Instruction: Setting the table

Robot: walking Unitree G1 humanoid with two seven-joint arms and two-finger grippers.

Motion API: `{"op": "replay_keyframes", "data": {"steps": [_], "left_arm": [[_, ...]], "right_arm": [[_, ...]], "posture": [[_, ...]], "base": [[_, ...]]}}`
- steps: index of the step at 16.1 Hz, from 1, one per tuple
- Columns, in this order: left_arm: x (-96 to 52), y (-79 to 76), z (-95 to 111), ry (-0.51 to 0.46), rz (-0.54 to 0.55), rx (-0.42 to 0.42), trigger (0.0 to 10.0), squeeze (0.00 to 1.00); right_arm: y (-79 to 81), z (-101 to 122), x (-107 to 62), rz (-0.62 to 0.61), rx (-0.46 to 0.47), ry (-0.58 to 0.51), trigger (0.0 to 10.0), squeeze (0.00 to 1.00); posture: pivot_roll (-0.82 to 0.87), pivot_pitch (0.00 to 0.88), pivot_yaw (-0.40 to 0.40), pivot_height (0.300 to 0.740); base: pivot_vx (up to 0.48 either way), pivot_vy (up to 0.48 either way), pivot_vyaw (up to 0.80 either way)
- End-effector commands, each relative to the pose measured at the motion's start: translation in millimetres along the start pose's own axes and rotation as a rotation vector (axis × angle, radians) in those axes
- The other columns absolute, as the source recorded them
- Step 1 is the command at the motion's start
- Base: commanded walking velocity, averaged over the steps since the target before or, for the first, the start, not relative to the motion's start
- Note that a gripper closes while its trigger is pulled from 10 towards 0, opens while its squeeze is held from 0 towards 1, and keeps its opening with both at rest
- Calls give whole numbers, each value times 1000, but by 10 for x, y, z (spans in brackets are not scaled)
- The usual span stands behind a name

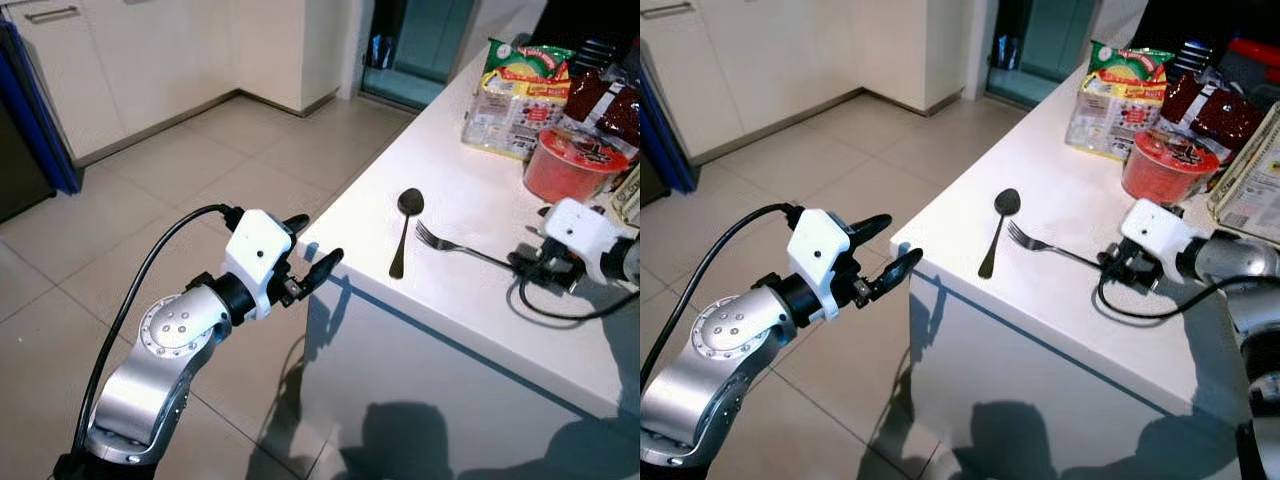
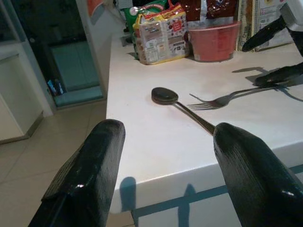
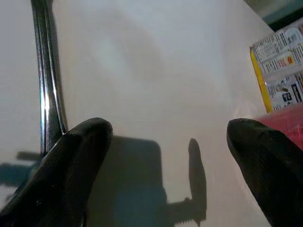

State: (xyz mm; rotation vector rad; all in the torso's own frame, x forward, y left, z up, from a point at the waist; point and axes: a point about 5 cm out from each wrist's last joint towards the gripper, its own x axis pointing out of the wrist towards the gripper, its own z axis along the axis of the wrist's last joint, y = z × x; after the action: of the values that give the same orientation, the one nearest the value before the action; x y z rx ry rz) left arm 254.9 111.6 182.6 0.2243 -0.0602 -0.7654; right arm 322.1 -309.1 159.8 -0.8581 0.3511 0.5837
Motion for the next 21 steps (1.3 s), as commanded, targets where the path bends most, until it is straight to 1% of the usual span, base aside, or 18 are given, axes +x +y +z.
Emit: {"op": "replay_keyframes", "data": {"steps": [1, 2, 3, 7, 8, 9, 10, 11, 12, 13, 14, 15, 16, 17, 18, 19, 20, 21], "left_arm": [[21, -35, 37, -16, -30, 5, 10000, 0], [22, -34, 38, -16, -31, 6, 10000, 0], [11, -24, 59, -25, -34, 7, 10000, 0], [2, -46, 72, -38, -47, 2, 10000, 0], [5, -41, 73, -37, -48, 2, 10000, 0], [6, -38, 73, -37, -48, 2, 10000, 0], [9, -25, 76, -32, -55, 7, 10000, 0], [11, -19, 78, -31, -57, 8, 10000, 0], [25, 23, 86, -25, -61, 20, 10000, 0], [45, 80, 124, -25, -57, 43, 10000, 0], [64, 127, 164, -27, -48, 57, 10000, 0], [78, 150, 183, -28, -42, 57, 10000, 0], [102, 181, 218, -32, -34, 60, 10000, 0], [111, 199, 251, -41, -26, 55, 10000, 0], [118, 213, 274, -48, -22, 52, 10000, 0], [122, 240, 313, -62, -16, 34, 10000, 0], [120, 245, 320, -64, -17, 30, 10000, 0], [113, 234, 312, -63, -26, 20, 10000, 0]], "right_arm": [[217, -54, 77, 121, 14, 7, 10000, 0], [228, -28, 85, 127, 21, -12, 10000, 0], [202, 147, 67, 131, 96, -142, 10000, 0], [114, 363, -3, 106, 209, -304, 10000, 0], [122, 418, -38, 119, 209, -326, 10000, 0], [121, 429, -56, 120, 198, -322, 10000, 0], [38, 416, -109, 82, 161, -278, 10000, 0], [0, 410, -129, 65, 156, -262, 10000, 0], [-130, 394, -177, 13, 124, -196, 10000, 0], [-330, 472, -254, -95, 152, -154, 10000, 0], [-450, 599, -269, -197, 261, -155, 10000, 0], [-466, 664, -244, -231, 352, -163, 10000, 0], [-409, 766, -200, -225, 487, -175, 10000, 227], [-327, 825, -168, -192, 558, -179, 10000, 1000], [-272, 866, -148, -169, 599, -178, 10000, 1000], [-121, 984, -109, -100, 671, -159, 10000, 1000], [-64, 1030, -104, -76, 694, -150, 10000, 1000], [81, 1104, -103, 18, 676, -145, 10000, 1000]], "posture": [[26, 0, -49, 740], [27, 0, -50, 740], [31, 0, -52, 740], [30, 0, -55, 740], [28, 0, -53, 740], [28, 0, -53, 740], [29, 0, -54, 740], [29, 0, -54, 740], [26, 0, -61, 740], [18, 0, -67, 740], [8, 0, -76, 740], [7, 0, -83, 740], [8, 0, -97, 740], [9, 0, -105, 740], [8, 0, -107, 740], [0, 0, -104, 740], [0, 0, -104, 740], [-5, 0, -96, 740]], "base": [[0, 0, 0], [0, 0, 0], [0, 0, 0], [0, 0, 0], [0, 0, 0], [0, 0, 0], [0, 0, 0], [0, 0, 0], [0, 0, 0], [0, 0, 0], [0, 0, 0], [0, 0, 0], [0, 0, 0], [0, 0, 0], [0, 0, 0], [0, 0, 0], [0, 0, 0], [0, 0, 0]]}}
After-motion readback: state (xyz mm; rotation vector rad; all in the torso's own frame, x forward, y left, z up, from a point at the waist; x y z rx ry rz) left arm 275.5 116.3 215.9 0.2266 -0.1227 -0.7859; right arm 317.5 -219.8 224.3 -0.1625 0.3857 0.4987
